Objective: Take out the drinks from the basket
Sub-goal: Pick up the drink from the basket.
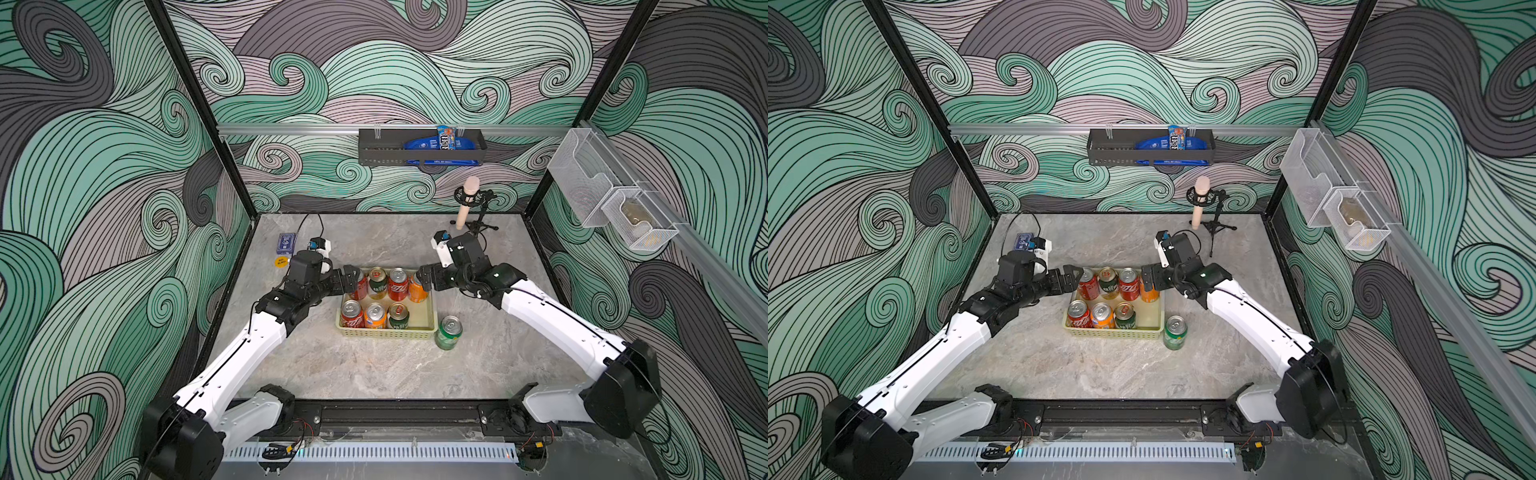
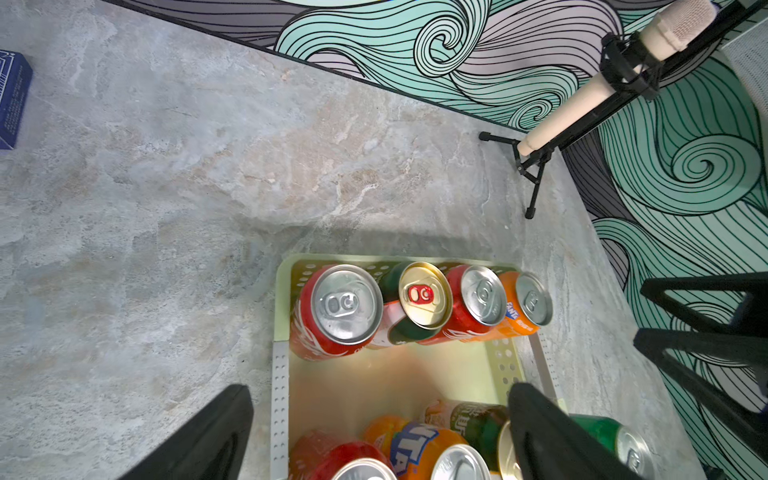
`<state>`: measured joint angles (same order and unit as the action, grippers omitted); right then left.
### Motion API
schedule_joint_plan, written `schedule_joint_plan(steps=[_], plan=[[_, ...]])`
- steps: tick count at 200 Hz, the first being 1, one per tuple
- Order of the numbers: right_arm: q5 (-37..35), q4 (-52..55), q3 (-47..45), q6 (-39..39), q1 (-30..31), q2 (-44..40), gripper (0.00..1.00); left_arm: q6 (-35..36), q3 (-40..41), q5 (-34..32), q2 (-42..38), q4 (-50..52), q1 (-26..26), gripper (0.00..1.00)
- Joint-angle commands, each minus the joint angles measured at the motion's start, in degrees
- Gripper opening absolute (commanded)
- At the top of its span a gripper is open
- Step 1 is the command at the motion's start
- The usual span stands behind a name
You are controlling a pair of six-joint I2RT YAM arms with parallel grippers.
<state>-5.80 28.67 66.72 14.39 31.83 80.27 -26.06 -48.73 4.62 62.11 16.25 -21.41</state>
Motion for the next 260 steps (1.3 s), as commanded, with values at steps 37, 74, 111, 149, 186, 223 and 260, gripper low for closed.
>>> schedule_joint_plan(steps=[37, 74, 111, 149, 186, 223, 260], plan=[[0.8, -0.2, 5.3, -4.4, -1.4, 7.4, 0.96, 0.0, 0.8, 5.0, 1.6, -3.1, 2.6, 0.99], [1.7, -0.2, 4.8, -5.8, -2.5, 10.0, 0.96, -0.3, 0.8, 7.2, 2.9, -3.8, 3.0, 0.99], [4.2, -0.5, 5.3, -6.8, -3.2, 11.8, 0.95, -0.5, 2.2, 7.6, 2.0, -5.5, 3.0, 0.99], [3.4, -0.4, 5.8, -7.1, -3.2, 13.6, 0.95, -0.4, 1.9, 8.4, 2.6, -5.4, 3.1, 0.99], [1.9, -0.4, 6.2, -6.4, -3.1, 15.4, 0.94, -1.0, 2.5, 9.4, 2.8, -6.5, 3.1, 0.99], [2.0, -0.4, 6.8, -6.1, -2.4, 16.8, 0.93, -1.0, 2.5, 9.9, 2.7, -6.7, 3.4, 0.99], [2.3, -0.4, 7.5, -5.8, -1.4, 18.9, 0.93, -0.6, 2.1, 9.9, 2.4, -6.0, 3.5, 0.99]])
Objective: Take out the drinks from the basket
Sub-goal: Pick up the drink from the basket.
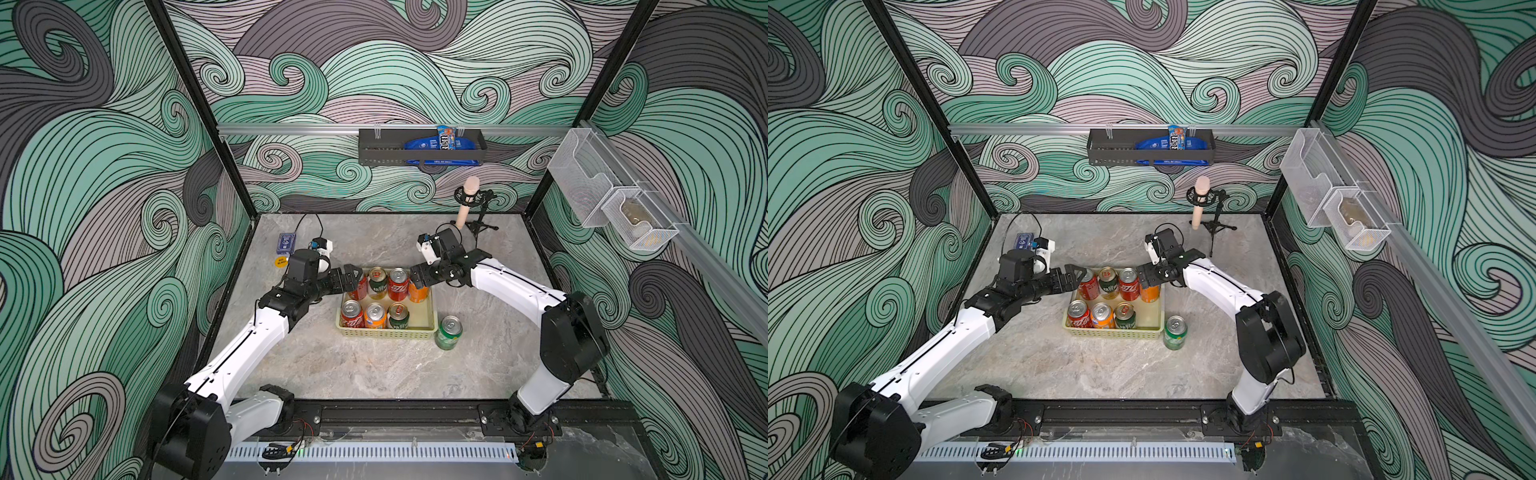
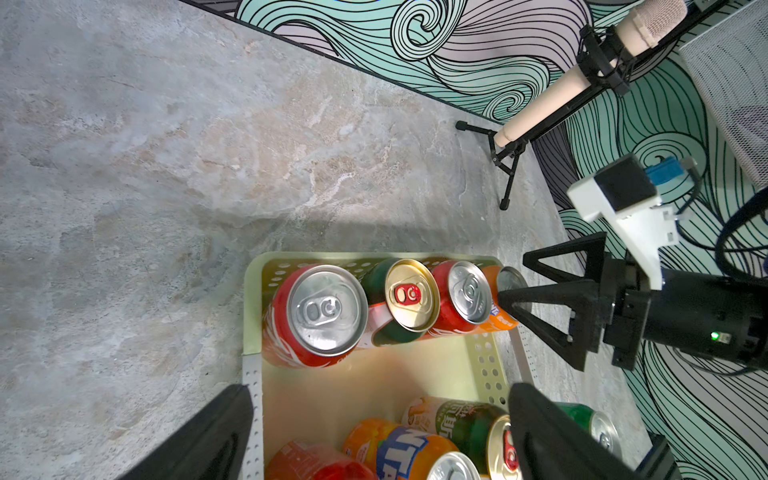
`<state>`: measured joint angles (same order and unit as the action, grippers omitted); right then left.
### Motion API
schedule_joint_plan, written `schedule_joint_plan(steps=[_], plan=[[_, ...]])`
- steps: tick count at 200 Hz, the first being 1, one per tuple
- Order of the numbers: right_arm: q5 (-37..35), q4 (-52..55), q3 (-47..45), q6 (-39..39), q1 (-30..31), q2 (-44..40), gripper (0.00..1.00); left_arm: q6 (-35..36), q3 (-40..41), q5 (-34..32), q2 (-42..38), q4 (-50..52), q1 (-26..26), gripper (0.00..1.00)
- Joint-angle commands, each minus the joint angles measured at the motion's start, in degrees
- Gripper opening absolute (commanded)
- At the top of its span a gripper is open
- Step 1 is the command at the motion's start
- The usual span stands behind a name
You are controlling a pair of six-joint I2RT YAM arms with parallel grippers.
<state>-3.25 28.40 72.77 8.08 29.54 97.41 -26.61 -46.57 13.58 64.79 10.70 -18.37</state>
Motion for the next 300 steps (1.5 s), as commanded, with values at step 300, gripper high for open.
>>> schedule_joint_plan(steps=[300], plan=[[-1.8, -4.8, -4.1, 3.4, 4.1, 1.0, 0.67, -0.4, 0.5, 1.7, -0.6, -0.8, 0.7, 0.99]])
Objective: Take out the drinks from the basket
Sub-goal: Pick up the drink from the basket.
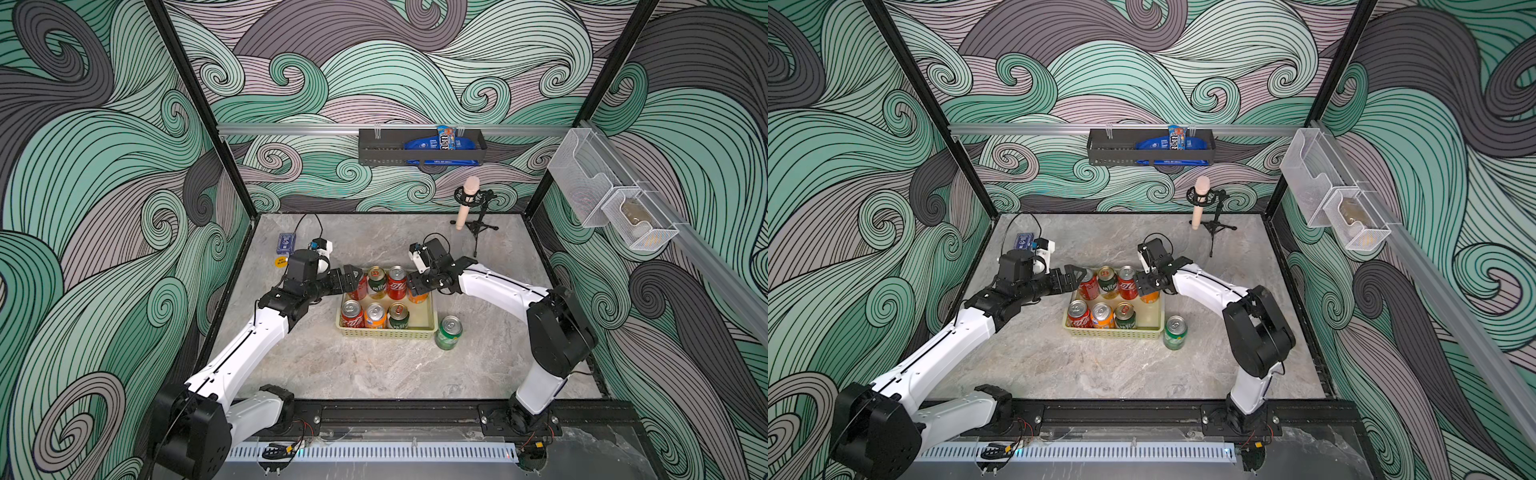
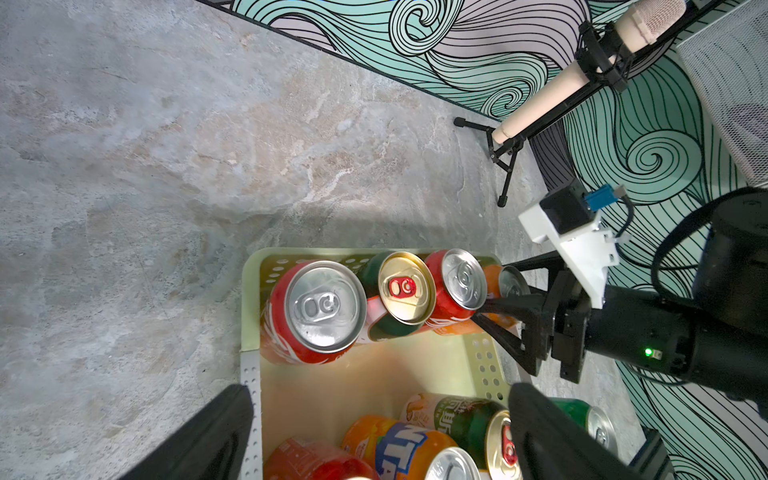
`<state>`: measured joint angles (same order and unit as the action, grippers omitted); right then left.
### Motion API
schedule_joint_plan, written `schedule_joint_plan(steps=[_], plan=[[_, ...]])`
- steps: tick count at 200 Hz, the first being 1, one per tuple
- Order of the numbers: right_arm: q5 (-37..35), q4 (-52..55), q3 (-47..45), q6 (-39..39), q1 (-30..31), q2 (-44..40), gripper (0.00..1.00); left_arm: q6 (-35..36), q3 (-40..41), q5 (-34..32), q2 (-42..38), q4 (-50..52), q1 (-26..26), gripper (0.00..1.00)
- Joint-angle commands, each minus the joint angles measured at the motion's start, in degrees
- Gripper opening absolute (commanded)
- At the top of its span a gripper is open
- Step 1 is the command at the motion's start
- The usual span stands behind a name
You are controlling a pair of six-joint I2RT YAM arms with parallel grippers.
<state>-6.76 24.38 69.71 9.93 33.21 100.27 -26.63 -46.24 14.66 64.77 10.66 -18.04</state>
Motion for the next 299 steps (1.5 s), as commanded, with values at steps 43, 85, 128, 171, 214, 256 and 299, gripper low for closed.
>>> schedule_joint_plan(steps=[43, 85, 128, 171, 214, 256, 299], plan=[[1.2, -0.7, -0.9, 1.9, 0.4, -5.6, 0.58, -0.3, 0.1, 0.7, -0.5, -0.8, 0.4, 0.99], [0.8, -0.3, 0.2, 1.9, 0.1, -7.9, 0.56, -0.3, 0.1, 0.7, -0.6, -0.7, 0.4, 0.99], [0.1, 1.6, 1.7, 1.2, -0.4, -9.2, 0.55, -0.2, -0.1, 1.2, -0.4, -1.0, 0.4, 0.99], [-1.2, 2.0, 2.5, 0.9, -1.1, -11.7, 0.55, -1.8, -1.1, 4.2, 0.7, -1.6, 0.4, 0.99], [-2.1, 3.4, 4.3, 0.3, -1.8, -12.6, 0.55, -5.4, -1.0, 11.3, 1.1, -6.8, -2.2, 0.97], [-2.2, 4.5, 6.3, -0.4, -2.4, -14.0, 0.55, -11.1, -0.9, 16.9, 2.5, -14.9, -5.2, 0.98], [-3.4, 6.1, 8.5, -1.0, -2.9, -15.0, 0.55, -14.2, -3.2, 16.5, 5.7, -18.8, -10.3, 0.99]])
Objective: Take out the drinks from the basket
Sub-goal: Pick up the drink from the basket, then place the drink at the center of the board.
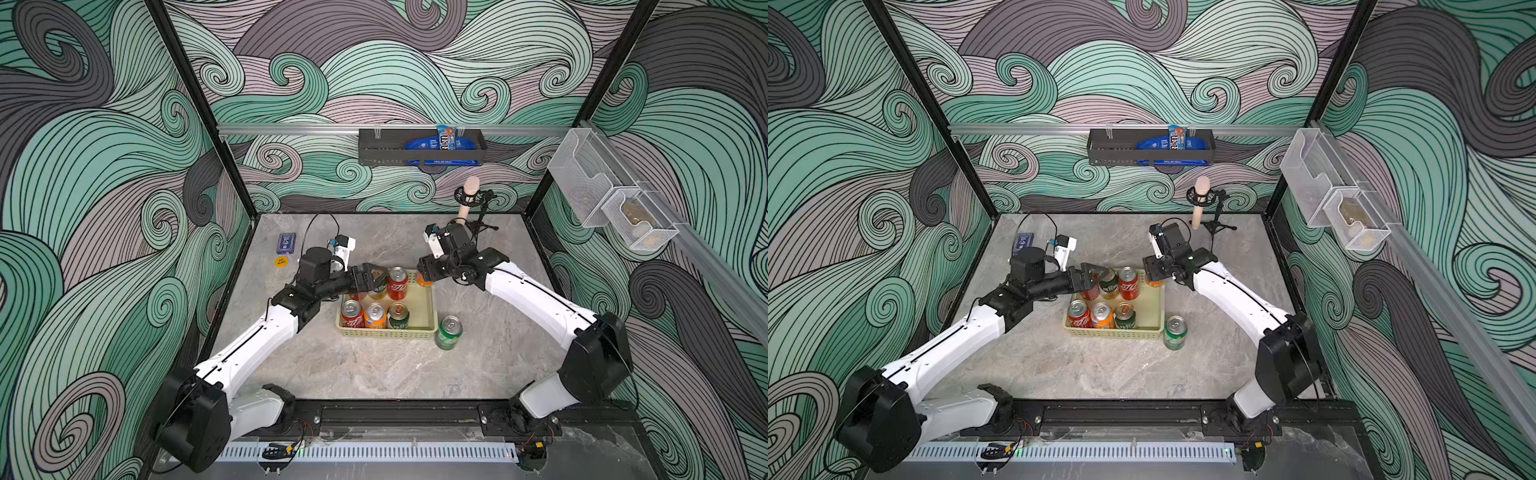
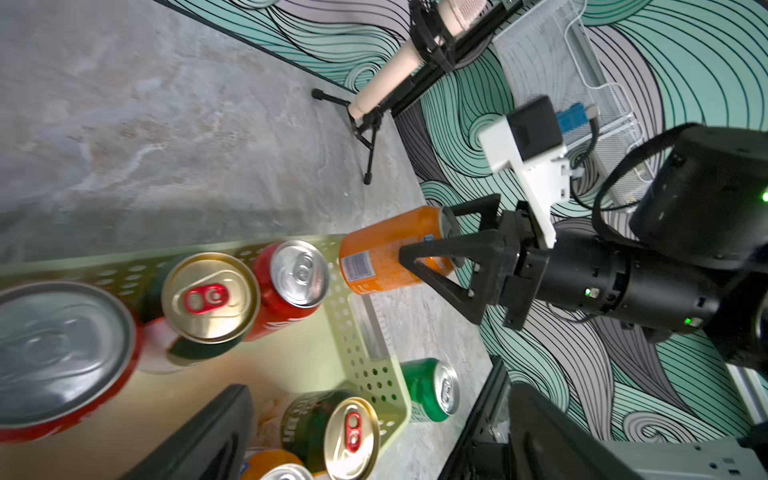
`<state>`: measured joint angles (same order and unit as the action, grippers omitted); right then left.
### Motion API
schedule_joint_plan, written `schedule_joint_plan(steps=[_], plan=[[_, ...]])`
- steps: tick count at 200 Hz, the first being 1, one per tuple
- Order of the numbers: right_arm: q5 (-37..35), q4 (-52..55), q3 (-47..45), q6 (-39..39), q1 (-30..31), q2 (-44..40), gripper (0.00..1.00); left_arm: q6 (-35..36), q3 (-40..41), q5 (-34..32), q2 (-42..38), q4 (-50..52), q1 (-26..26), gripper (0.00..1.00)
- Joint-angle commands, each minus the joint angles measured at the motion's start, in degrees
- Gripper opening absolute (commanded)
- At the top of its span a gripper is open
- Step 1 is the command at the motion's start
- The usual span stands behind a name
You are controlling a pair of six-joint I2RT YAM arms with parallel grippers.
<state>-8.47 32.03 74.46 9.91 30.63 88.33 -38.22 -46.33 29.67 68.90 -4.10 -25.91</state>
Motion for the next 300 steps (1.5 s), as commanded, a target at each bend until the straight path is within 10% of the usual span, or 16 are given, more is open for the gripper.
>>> schedule_joint_plan(steps=[1, 155, 300], plan=[[-1.7, -1.5, 3.9, -1.0, -0.4, -3.1, 0.55, -2.6, -3.2, 1.5, 1.6, -4.1, -2.5, 0.99], [-9.4, 0.1, -1.2, -1.8, -4.2, -4.8, 0.56, 2.2, -7.6, -9.3, 0.9, 3.6, -8.5, 0.99], [-10.3, -12.0, -14.0, 5.7, -4.7, -2.4, 0.56, 9.7, -2.9, -23.0, -9.5, 15.7, -1.1, 0.99]])
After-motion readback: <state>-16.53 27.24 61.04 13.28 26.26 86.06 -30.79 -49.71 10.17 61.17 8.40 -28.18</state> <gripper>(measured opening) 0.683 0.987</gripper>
